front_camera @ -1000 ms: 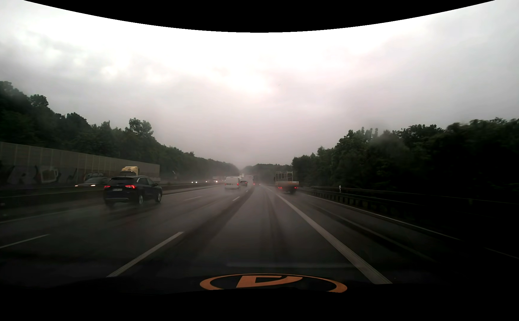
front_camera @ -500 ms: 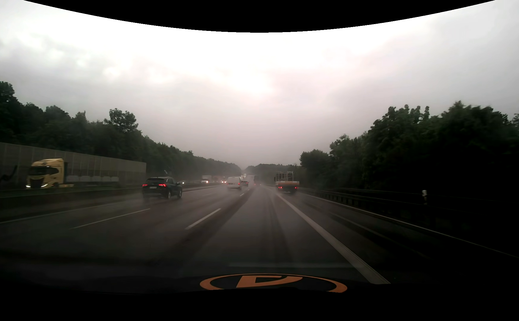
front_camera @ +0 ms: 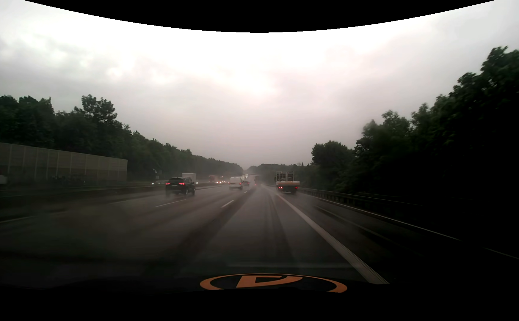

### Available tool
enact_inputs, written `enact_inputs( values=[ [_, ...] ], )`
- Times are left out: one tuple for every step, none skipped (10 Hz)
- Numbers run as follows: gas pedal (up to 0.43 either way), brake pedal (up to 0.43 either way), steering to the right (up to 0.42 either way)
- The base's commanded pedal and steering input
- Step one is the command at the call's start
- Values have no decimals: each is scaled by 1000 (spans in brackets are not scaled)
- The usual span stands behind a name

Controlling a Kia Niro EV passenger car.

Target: Follow the waypoints while adhering to traffic rules and regulations

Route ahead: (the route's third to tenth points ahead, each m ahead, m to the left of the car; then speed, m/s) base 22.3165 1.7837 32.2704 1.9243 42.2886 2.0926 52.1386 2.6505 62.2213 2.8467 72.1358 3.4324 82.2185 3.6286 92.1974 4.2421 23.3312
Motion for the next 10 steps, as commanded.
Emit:
enact_inputs(
  values=[
    [59,0,-4],
    [59,0,-4],
    [59,0,-4],
    [59,0,-4],
    [59,0,-4],
    [59,0,-4],
    [59,0,-4],
    [59,0,-4],
    [59,0,-3],
    [0,0,-2]
  ],
)
